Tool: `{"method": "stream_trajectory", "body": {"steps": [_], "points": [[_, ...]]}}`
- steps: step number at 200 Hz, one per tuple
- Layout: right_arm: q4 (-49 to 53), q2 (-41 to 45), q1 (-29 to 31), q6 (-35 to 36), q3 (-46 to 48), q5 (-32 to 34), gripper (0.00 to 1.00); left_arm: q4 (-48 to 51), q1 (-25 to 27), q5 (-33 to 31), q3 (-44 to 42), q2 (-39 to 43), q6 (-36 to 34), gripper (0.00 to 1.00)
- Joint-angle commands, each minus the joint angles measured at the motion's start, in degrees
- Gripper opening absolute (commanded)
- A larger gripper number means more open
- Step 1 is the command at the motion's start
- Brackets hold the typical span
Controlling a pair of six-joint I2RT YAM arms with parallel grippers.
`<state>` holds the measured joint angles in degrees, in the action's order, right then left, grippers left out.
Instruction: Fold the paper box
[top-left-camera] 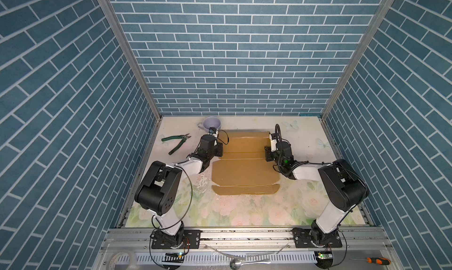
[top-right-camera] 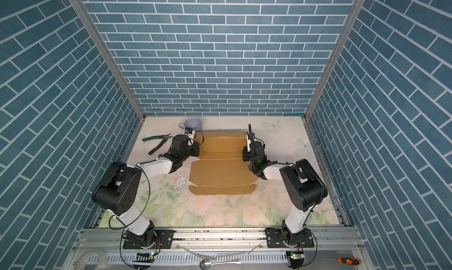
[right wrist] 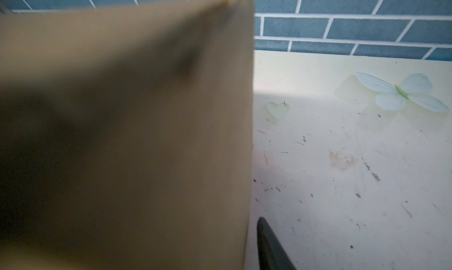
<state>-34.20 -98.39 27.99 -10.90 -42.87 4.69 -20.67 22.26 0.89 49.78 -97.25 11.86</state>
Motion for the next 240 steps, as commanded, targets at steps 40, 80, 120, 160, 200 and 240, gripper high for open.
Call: {"method": "stream_trajectory", "body": {"steps": [40, 80, 120, 160, 200, 240], "points": [[2.64, 3.85, -1.13, 0.84, -4.39, -2.15, 0.38, 6.3, 0.11, 0.96, 0.38, -2.06, -1.05, 0.0], [2.77, 3.26, -1.05, 1.14, -5.35, 3.17, 0.12, 6.29, 0.11, 1.23, 0.45, -1.92, -0.45, 0.0], [1.66, 2.37, -0.61, 0.83, -3.83, 6.88, 0.0, 6.77, 0.32, 1.41, 0.49, -1.06, 1.43, 0.0], [2.0, 4.22, -0.57, -2.51, 0.89, 2.95, 0.48, 7.34, 0.33, -0.37, -0.33, -0.36, 2.45, 0.0], [-1.11, 4.25, -0.21, -3.61, 6.26, 1.85, 0.57, 6.45, 0.41, -0.36, -1.0, -0.57, 3.96, 0.0], [-4.24, -0.9, 1.12, -4.59, 6.21, 6.97, 0.49, 6.28, 0.76, -0.96, -1.09, -1.12, 5.12, 0.0]]}}
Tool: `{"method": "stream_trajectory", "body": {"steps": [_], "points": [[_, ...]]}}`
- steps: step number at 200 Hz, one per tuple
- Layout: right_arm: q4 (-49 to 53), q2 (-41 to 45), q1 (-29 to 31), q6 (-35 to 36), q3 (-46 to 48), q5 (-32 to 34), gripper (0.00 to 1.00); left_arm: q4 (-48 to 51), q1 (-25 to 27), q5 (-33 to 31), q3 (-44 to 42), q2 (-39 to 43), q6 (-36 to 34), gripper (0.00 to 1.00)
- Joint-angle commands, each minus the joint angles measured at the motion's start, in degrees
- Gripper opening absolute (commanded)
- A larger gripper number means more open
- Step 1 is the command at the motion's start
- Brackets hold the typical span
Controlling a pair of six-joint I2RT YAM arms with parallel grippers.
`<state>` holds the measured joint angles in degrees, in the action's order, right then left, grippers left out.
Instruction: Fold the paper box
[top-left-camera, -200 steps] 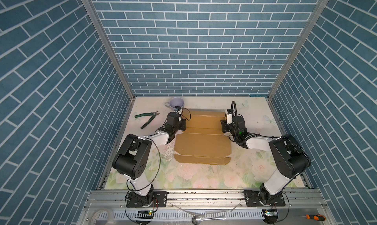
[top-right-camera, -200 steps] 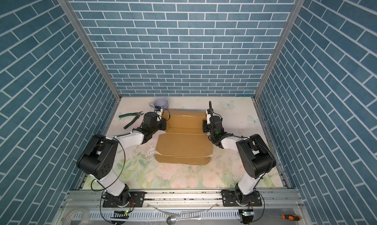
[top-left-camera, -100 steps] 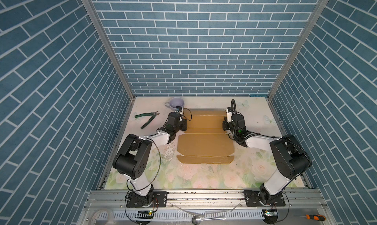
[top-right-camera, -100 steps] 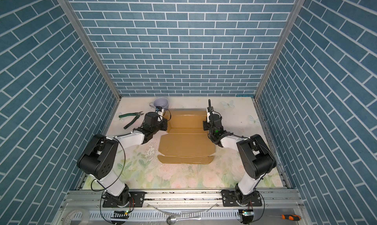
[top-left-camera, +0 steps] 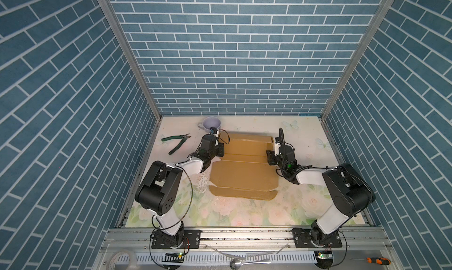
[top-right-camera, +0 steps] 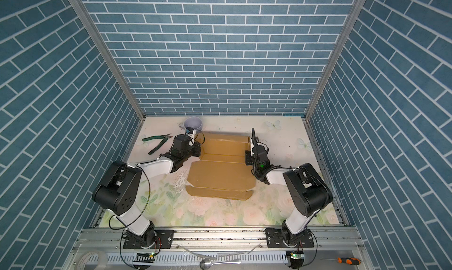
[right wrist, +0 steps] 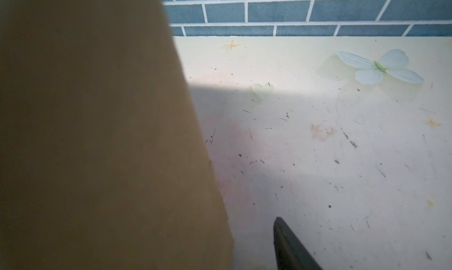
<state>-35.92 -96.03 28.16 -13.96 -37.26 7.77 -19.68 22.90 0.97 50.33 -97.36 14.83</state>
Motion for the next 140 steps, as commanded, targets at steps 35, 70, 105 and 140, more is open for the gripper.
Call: {"method": "stream_trajectory", "body": {"steps": [35, 70, 105, 140], "points": [[-4.95, -5.93, 3.21, -1.17, 0.19, 9.47, 0.18, 7.84, 0.64, -2.89, -0.02, -1.39, 4.1, 0.0], [-3.62, -4.55, 3.46, -1.69, -0.35, 9.74, 0.0, 10.35, 1.18, -4.35, 1.34, -1.23, 4.95, 0.0], [0.41, -2.75, 3.46, -1.77, -1.64, 8.94, 0.0, 14.53, 1.37, -5.16, 3.2, -0.17, 4.42, 0.0], [11.26, 1.47, 3.35, -2.66, -5.39, 4.26, 0.0, 22.03, 1.54, -2.47, 6.41, 3.19, 4.47, 0.02]]}}
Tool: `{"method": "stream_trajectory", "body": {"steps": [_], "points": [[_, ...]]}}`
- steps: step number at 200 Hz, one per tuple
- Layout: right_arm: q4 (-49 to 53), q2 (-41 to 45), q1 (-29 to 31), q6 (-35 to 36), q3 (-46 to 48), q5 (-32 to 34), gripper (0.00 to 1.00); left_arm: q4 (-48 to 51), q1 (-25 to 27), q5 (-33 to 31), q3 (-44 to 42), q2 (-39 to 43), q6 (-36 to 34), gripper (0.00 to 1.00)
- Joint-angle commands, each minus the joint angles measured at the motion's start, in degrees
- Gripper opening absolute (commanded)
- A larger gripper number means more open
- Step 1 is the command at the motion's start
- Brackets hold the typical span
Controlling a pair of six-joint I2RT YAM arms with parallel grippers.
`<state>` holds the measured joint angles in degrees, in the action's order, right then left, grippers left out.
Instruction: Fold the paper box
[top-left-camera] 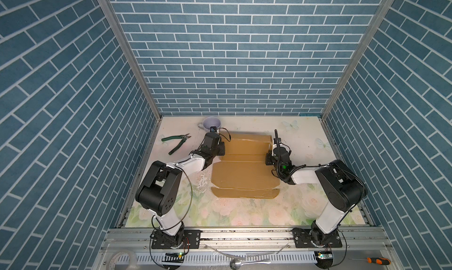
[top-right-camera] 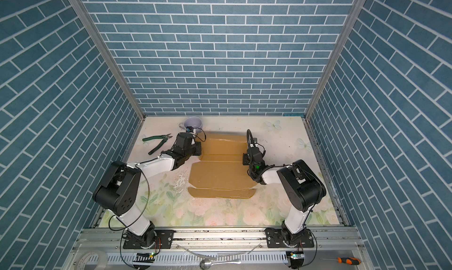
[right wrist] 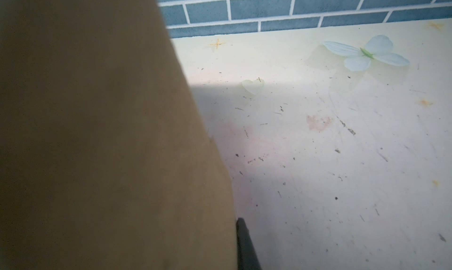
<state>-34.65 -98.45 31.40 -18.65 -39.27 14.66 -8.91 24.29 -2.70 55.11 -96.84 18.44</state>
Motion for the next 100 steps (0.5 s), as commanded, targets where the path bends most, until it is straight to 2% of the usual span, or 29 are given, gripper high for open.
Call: {"method": "stream_trajectory", "body": {"steps": [1, 16, 46, 67, 100], "points": [[10.41, 4.02, 0.09, 2.04, -3.46, -2.93, 0.0, 11.44, 0.14, 1.25, 1.69, 2.77, 0.84, 0.03], [17.54, 5.92, -0.1, 2.61, -5.97, -6.4, 0.0, 14.1, 0.13, 1.68, 2.01, 4.71, 0.65, 0.12], [29.74, 9.13, -2.82, 2.41, -9.93, -18.43, 0.0, 18.12, 0.06, 4.17, 2.27, 9.4, -0.24, 0.26], [36.65, 10.74, -4.38, 2.76, -12.73, -24.35, 0.0, 20.34, 0.01, 5.22, 2.55, 12.53, -0.59, 0.37], [48.0, 10.77, -5.18, 4.75, -18.96, -30.87, 0.0, 23.97, -0.38, 7.73, 3.48, 15.64, -1.19, 0.46]]}}
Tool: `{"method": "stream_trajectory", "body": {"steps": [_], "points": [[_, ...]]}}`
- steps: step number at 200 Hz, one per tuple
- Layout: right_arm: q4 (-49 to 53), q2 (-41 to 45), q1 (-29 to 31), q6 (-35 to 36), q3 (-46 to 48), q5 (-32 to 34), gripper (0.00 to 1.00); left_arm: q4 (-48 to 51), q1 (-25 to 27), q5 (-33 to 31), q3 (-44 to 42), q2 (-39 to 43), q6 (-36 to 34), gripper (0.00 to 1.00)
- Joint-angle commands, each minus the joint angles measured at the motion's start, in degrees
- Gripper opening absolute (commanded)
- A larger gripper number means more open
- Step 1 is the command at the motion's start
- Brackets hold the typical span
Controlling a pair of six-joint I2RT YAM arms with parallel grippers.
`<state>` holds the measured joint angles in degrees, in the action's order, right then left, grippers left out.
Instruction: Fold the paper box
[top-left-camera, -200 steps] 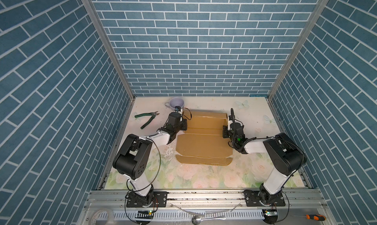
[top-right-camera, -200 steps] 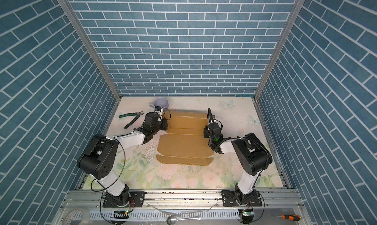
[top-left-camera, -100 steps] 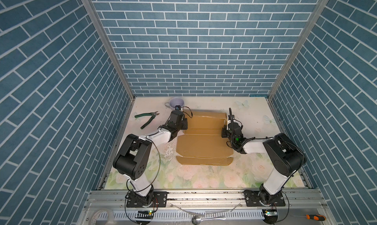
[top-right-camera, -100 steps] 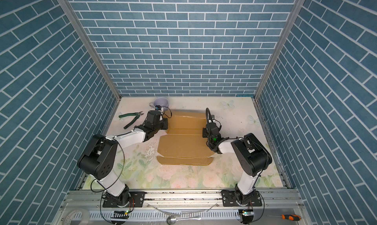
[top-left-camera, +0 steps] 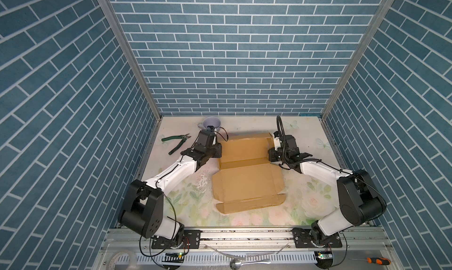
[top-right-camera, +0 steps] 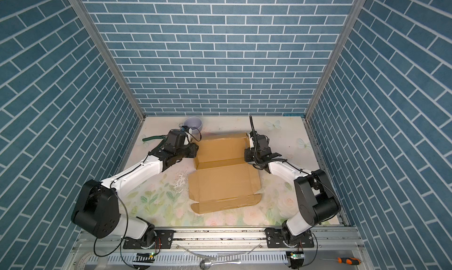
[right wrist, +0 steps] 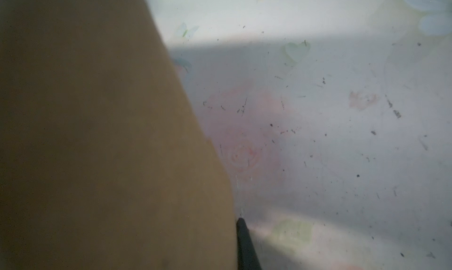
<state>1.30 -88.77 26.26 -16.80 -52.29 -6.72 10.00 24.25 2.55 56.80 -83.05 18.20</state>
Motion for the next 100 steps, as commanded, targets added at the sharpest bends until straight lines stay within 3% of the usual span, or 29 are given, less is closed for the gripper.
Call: {"method": "stream_trajectory", "body": {"steps": [1, 44, 68, 100], "points": [[12.36, 0.99, -0.06, 2.94, -6.09, -9.65, 0.0, 5.18, -0.34, 2.65, 1.86, 2.02, -1.05, 0.46], [29.99, -3.63, -1.65, 5.18, -17.31, -12.76, 0.0, 12.79, -0.98, 10.01, 4.77, 7.25, -4.76, 0.7], [40.5, -7.7, -1.67, 8.39, -24.6, -14.55, 0.0, 16.97, -1.53, 14.44, 6.83, 9.35, -7.77, 0.75], [49.46, -12.91, -1.32, 11.22, -31.35, -10.13, 0.0, 20.29, -2.79, 17.3, 9.29, 8.92, -11.09, 0.78]]}}
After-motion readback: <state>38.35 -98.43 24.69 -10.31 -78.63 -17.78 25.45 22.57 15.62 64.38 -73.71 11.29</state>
